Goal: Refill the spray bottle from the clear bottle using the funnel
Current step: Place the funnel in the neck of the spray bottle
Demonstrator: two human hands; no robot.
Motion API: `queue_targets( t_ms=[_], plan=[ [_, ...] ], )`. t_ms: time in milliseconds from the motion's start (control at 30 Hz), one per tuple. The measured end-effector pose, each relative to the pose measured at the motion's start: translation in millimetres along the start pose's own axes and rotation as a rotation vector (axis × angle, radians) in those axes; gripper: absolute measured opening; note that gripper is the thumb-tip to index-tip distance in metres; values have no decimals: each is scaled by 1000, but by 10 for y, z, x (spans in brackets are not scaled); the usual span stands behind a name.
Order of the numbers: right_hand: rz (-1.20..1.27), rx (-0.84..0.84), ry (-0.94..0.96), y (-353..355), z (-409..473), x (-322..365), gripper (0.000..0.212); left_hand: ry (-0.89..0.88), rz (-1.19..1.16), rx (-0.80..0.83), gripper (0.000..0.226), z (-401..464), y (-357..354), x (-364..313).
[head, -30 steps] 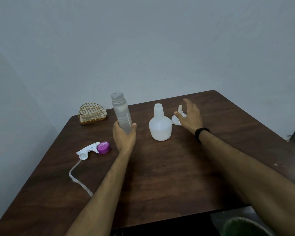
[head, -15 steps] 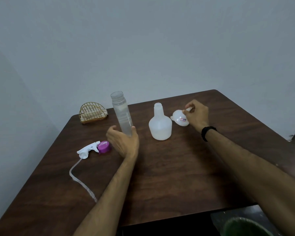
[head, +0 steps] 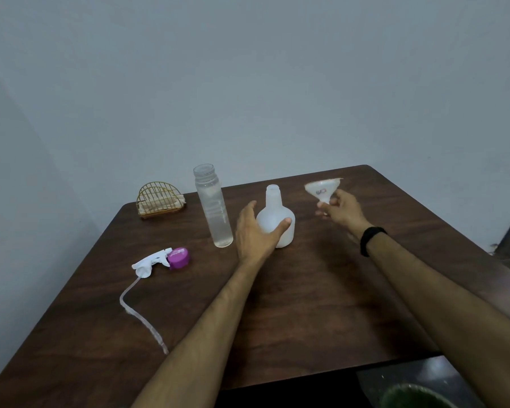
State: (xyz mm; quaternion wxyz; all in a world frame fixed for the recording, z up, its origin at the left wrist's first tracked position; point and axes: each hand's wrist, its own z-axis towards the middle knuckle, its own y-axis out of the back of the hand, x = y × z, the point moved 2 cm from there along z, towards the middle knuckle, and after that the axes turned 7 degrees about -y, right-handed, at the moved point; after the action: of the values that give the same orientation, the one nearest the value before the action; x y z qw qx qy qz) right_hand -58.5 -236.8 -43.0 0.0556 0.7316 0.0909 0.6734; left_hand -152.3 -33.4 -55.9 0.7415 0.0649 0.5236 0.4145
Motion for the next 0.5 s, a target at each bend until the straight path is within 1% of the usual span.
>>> queue_targets(
  t_ms=[67,133,167,233,333,500],
  plan=[
    [319,106,-2,-63,-74,188,37,-49,-22,42,81,13,-58,-18],
    [479,185,32,-140,-145,388,30,-79,-57,49,63,1,-93,-34],
    [506,218,64,-193,-186,487,25,-78,-74,50,60,-9,-103,-44],
    [484,248,136,-305,-254,643,26,-79,-92,52,65,-27,-116,-66],
    [406,243,203,-455,-327,746,40,-93,-115,81,72,-74,-136,-102],
    [351,219,223,-512,-320,661,46,-97,-139,86,74,-127,-147,-113]
  ],
)
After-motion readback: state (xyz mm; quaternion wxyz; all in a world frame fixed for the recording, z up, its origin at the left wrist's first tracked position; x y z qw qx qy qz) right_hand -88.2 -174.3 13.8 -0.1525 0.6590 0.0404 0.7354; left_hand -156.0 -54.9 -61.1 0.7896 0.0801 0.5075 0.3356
